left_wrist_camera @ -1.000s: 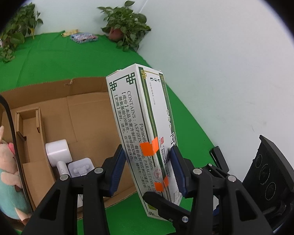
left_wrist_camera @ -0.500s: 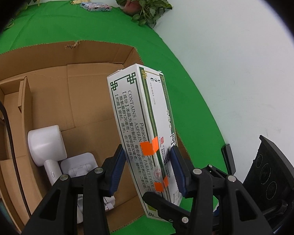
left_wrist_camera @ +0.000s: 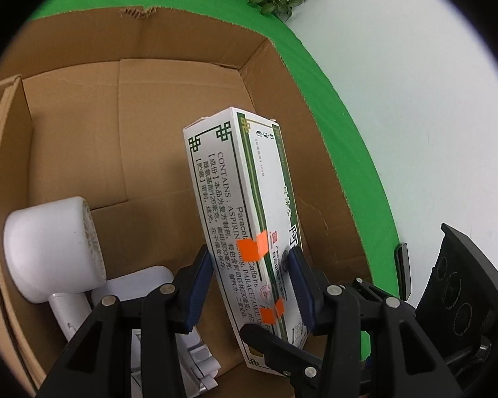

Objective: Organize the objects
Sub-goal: 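Lift the medicine box and carry it into the large box, then lower the medicine box beside the phone stand and open the right gripper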

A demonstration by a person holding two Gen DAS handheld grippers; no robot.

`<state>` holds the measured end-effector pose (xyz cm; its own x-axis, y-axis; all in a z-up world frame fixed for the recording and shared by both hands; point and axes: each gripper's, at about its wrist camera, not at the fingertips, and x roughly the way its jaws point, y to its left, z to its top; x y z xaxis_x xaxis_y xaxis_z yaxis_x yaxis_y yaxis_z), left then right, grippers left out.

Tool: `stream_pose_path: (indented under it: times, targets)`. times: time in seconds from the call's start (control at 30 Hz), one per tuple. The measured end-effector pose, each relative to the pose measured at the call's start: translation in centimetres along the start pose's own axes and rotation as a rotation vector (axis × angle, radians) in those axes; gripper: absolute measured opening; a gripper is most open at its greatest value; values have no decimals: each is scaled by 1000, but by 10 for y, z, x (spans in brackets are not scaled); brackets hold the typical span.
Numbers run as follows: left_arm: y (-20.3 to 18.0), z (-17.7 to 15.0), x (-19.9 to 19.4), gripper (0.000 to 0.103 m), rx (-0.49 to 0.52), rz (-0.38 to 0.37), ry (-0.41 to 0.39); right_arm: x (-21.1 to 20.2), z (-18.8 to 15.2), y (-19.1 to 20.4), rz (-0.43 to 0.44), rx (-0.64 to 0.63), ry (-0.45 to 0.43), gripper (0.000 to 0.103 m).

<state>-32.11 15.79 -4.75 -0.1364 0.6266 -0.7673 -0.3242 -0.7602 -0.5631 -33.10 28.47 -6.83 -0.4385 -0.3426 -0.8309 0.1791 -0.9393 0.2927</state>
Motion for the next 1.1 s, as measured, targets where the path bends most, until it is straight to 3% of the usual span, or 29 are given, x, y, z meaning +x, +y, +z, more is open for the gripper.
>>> stream_pose_path:
  times: [0.3,0.53,0.87,0.97,1.1]
  targets:
    - [14,-10,7,47,-34,11,22,14,-3,-4,12,26,46,60]
    - [17,-18,-11,52,-33,34,-7,19,-3,0,1,26,57,70]
    - [15,-50,-75,53,1,75,-137,14,-5,5,-8,19,37,75]
    - [11,-49,-96,53,9,100,-221,14,-8,5,-25,17,33,64]
    - [6,-76,-124,53,25,137,-300,19,-8,12,-49,18,36,64]
